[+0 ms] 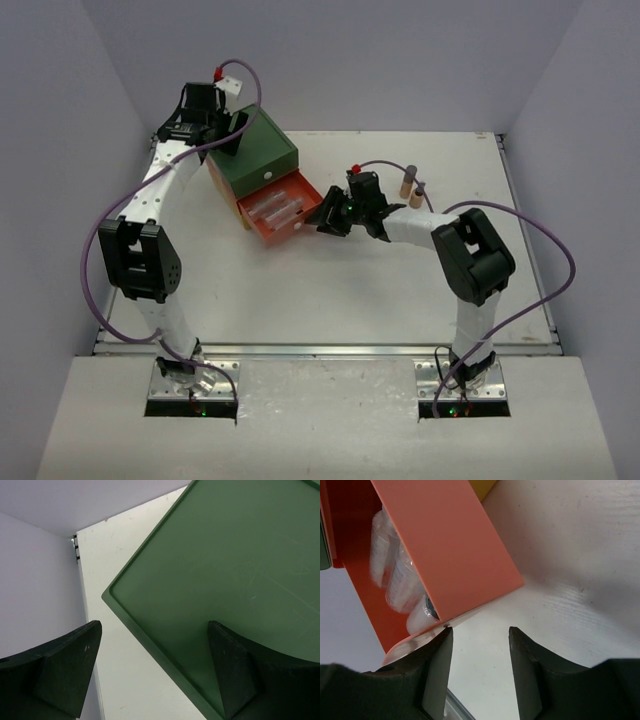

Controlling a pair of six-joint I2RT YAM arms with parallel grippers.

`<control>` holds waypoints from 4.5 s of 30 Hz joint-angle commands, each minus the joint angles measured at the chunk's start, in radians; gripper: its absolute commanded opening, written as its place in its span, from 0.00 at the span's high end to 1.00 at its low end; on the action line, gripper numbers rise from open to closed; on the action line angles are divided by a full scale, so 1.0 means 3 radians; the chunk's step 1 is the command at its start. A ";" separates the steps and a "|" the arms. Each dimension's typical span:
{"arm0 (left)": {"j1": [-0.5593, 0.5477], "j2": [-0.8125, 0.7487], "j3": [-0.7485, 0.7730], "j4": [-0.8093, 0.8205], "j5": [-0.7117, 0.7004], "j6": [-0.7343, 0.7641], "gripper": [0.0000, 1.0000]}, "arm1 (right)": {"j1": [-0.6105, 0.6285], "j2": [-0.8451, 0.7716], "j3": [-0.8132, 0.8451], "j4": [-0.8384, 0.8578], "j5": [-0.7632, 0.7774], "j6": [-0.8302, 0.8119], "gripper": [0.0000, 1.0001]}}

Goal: Organize the makeup

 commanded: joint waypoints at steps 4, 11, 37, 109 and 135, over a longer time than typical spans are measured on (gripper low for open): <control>0.0043 -0.0097 -0.0370 0.0333 0.0062 0.0095 0.15 | 0.0007 0.0254 0.0406 0.0438 0.0062 0.0426 0.52; 0.0043 -0.0122 -0.0593 0.0460 0.0221 0.0171 0.15 | 0.0028 0.0535 0.0862 0.0432 0.0218 0.0560 0.52; 0.0043 -0.0097 -0.0693 0.0510 0.0327 0.0283 0.15 | 0.0224 0.0277 0.0526 0.1266 0.0516 -0.1598 0.42; 0.0043 -0.0025 -0.0664 0.0534 0.0230 0.0416 0.12 | 0.0519 0.0283 -0.0836 0.2222 0.0556 -0.1083 0.96; 0.0043 -0.0038 -0.0516 0.0439 0.0426 0.0368 0.11 | -0.0692 -0.1736 0.0026 -0.1556 0.0998 -0.3001 0.02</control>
